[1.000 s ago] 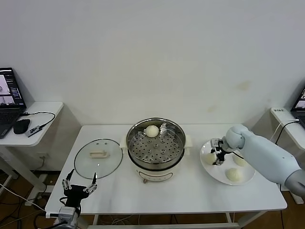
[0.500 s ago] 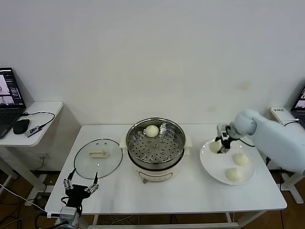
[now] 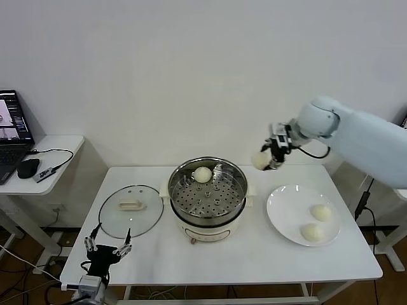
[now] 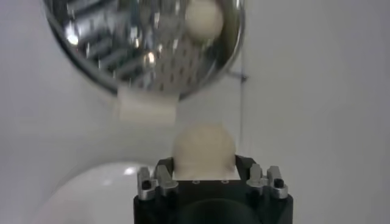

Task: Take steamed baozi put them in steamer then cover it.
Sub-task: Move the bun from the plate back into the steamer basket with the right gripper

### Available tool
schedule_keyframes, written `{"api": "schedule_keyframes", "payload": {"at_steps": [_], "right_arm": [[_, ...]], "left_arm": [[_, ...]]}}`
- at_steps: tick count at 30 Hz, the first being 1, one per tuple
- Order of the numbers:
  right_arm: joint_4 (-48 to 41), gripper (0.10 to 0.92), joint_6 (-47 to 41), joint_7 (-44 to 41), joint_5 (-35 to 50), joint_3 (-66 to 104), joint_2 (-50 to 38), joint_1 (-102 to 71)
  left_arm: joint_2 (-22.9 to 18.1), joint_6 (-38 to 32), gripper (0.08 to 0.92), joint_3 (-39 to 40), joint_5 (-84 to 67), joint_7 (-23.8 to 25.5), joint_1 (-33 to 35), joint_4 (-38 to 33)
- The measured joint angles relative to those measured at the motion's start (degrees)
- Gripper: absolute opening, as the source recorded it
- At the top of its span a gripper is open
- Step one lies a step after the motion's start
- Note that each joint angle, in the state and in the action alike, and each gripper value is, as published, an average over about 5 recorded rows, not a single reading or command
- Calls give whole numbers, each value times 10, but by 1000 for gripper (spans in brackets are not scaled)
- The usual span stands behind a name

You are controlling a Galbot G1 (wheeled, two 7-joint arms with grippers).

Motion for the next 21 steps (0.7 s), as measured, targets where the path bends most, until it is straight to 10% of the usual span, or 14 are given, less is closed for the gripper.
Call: {"api": "schedule_keyframes", "payload": {"at_steps": [21], "right_arm": [[-36, 636, -97, 121, 136, -33, 190, -49]], "left_arm": [[-11, 15, 823, -10, -95, -13, -3, -10]]}}
